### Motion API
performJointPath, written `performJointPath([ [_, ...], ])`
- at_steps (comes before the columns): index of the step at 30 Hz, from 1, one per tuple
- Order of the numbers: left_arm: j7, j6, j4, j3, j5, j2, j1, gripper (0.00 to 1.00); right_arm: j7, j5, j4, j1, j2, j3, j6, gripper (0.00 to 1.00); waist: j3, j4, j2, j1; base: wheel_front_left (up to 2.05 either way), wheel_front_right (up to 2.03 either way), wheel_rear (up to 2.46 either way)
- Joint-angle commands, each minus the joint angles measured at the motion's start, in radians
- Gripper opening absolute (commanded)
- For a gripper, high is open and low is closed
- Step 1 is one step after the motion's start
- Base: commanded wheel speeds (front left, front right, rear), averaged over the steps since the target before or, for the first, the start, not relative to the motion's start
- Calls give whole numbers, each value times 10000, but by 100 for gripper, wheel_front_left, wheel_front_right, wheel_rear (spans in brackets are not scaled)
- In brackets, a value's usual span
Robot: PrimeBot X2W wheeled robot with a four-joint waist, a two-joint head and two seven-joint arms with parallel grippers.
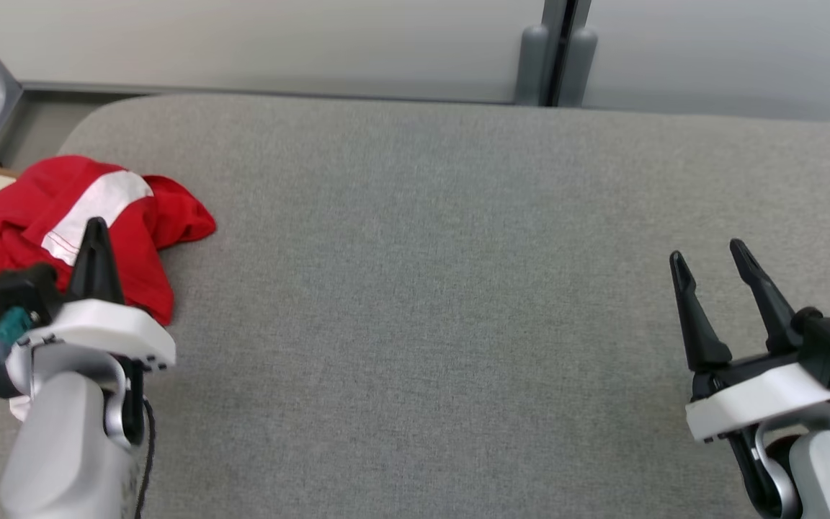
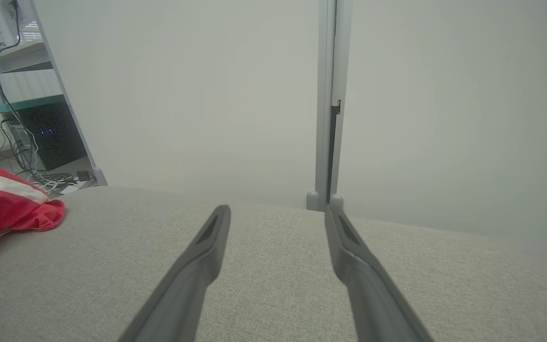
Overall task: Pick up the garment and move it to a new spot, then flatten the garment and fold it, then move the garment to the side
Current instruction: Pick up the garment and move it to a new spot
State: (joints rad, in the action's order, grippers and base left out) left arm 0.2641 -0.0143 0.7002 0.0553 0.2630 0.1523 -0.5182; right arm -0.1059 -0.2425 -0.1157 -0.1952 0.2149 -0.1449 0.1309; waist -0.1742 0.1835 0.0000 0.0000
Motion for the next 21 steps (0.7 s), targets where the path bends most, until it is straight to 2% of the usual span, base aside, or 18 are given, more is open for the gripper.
performJointPath([
  [1, -1, 74, -418, -24, -156, -39, 389, 0, -74, -23, -66, 180, -12, 26, -3, 100, 487, -129, 0, 0, 0, 0, 0],
  [7, -119, 184, -2866, -312, -378, -298, 2387, 0, -36, -65, -188, 763, -335, 157, -1, 100, 1200, -373, 0, 0, 0, 0, 0],
  [11, -921, 558, -4901, -573, -454, -497, 3725, 0, 104, 16, -76, 1051, -508, 231, -1, 100, 1422, -469, 0, 0, 0, 0, 0],
  [16, -1503, 813, -5886, -706, -535, -520, 4361, 0, 179, 50, 4, 1115, -493, 234, -1, 100, 1480, -478, 0, 0, 0, 0, 0],
  [17, -1592, 856, -6062, -737, -559, -525, 4470, 64, 199, 28, 17, 1133, -490, 229, -1, 100, 1497, -469, 0, 0, 0, 0, 0],
  [18, -1697, 902, -6187, -779, -630, -515, 4587, 100, 207, -6, 18, 1164, -503, 229, -1, 100, 1523, -459, 0, 0, 0, 0, 0],
  [21, -1818, 1025, -6537, -882, -726, -521, 4898, 100, 224, -32, 25, 1230, -525, 223, -1, 100, 1594, -383, 0, 0, 0, 0, 0],
])
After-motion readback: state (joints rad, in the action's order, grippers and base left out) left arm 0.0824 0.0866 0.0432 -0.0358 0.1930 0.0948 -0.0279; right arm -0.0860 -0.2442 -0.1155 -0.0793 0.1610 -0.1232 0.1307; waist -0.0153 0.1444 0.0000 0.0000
